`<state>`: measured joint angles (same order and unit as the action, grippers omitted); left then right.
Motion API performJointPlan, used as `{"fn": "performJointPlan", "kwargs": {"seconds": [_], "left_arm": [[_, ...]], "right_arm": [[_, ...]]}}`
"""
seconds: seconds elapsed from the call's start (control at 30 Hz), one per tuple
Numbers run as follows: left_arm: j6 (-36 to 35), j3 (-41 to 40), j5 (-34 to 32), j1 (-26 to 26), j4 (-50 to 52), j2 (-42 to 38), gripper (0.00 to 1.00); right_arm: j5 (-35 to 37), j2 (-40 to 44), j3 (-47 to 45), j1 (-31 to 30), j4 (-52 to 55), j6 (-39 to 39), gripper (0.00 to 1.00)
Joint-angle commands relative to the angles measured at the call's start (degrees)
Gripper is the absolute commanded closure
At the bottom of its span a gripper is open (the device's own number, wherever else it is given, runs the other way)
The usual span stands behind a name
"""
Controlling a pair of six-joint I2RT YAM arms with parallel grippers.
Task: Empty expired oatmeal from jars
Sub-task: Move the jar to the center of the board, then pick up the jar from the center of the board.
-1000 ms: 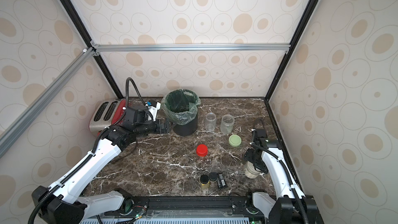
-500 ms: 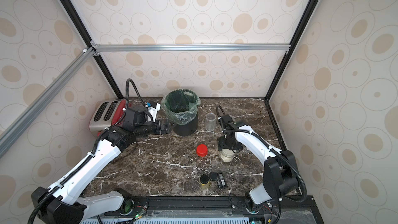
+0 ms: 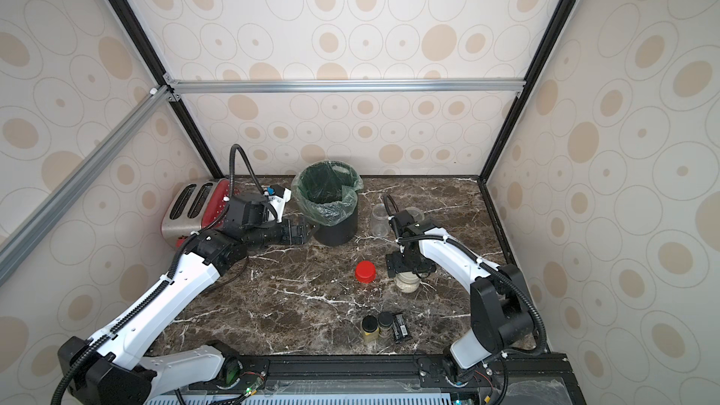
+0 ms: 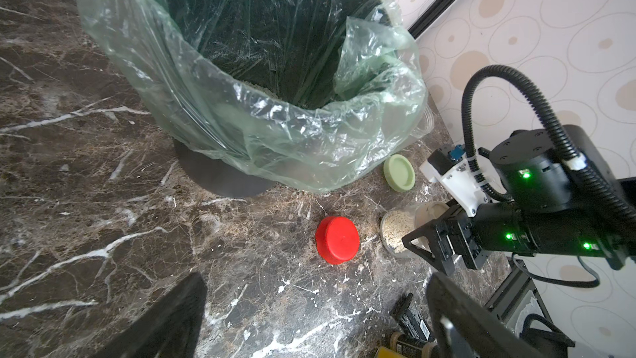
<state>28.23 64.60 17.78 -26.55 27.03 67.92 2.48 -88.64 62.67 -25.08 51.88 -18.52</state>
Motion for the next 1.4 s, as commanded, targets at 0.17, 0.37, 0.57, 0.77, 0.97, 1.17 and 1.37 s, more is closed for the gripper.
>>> {"fn": "performJointPlan", "kwargs": {"seconds": [0.17,0.37,0.57,0.77,0.97,1.17,1.37], "left_arm": [[0.1,0.2,-0.3,-0.5,-0.8,0.3,0.01],[-3.9,1.2,-5.3,-3.6,0.0,0.1,0.01],[-10.2,0.6,-11.4,-9.9,-2.0,-0.9,0.01],[-19.0,-6.7,-16.5,-18.4,-13.0,-3.9,0.01],[-29.9,-15.0,-16.4,-25.1,-25.3,-5.7,0.01],[-31.6,-18.2,-13.5,-25.6,-31.2,-5.2,0.01],[-34.0,-17.4,-10.3,-26.2,-33.6,-3.3,0.01]], "right_arm": [[-1.6,-0.9,-1.2,-0.4,-1.1,0.9,0.13],[-1.3,2.3,2.8,-0.4,3.7,3.0,0.23],[-6.6,6.7,10.7,-0.4,9.4,5.9,0.33],[-18.7,9.5,17.4,-0.4,9.8,6.5,0.36],[-34.4,8.1,21.4,-0.5,7.6,7.3,0.43],[-43.2,7.6,23.3,-0.5,3.4,5.8,0.46],[-46.0,6.9,23.7,-1.4,-1.2,2.4,0.50]]}}
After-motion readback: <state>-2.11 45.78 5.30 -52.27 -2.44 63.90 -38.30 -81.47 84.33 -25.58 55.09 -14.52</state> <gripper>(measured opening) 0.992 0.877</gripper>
